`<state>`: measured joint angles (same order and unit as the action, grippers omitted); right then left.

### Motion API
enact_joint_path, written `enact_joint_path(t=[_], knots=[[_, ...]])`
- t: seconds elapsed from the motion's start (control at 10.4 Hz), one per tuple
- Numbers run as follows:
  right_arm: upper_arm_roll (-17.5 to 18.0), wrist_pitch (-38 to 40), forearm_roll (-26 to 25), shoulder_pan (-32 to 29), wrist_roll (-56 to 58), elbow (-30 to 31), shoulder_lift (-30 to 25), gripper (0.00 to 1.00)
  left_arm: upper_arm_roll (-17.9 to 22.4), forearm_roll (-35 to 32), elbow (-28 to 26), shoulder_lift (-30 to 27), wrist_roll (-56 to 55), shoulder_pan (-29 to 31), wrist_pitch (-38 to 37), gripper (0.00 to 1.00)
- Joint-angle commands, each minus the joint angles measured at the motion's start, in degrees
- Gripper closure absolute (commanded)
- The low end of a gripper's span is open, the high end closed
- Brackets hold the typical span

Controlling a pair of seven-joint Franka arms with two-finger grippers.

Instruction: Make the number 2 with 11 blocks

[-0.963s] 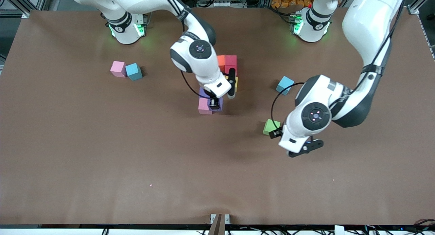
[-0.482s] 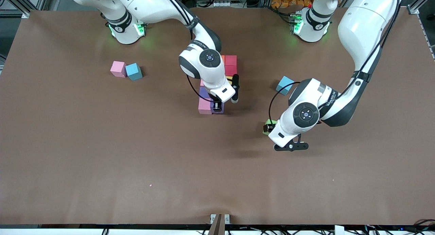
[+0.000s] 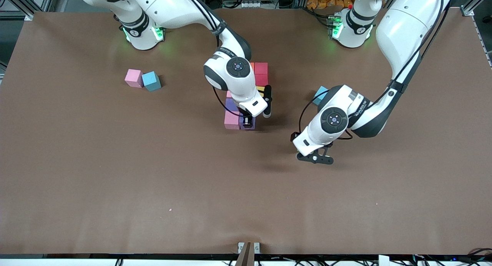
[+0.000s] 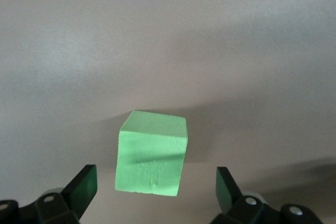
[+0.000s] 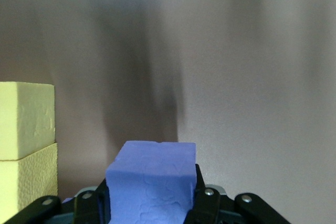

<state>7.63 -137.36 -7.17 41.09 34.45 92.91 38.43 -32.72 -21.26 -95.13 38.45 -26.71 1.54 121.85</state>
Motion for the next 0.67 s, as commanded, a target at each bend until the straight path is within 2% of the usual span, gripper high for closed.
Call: enact_joint_path(t=[0.0,0.29,0.58], knots=[[-0.5,0.3,0.7,0.4,0.4,-1.2,1.5,0.47,-0.2,-2.1,-2.7,-1.8,2.6,0.7,2.4,0.0],[-0.5,-1.0,0.9,0.6,0.3,-0.9,2.7,0.47,-0.2,-5.2,-6.5,-1.2,2.6,1.6,8.3,0.0],[-0.5,-1.2,0.9,0.6,0.4,-0.9,3.1,0.47,-0.2,-5.2,-6.9,-0.5,2.6,1.8,8.7,0.0]])
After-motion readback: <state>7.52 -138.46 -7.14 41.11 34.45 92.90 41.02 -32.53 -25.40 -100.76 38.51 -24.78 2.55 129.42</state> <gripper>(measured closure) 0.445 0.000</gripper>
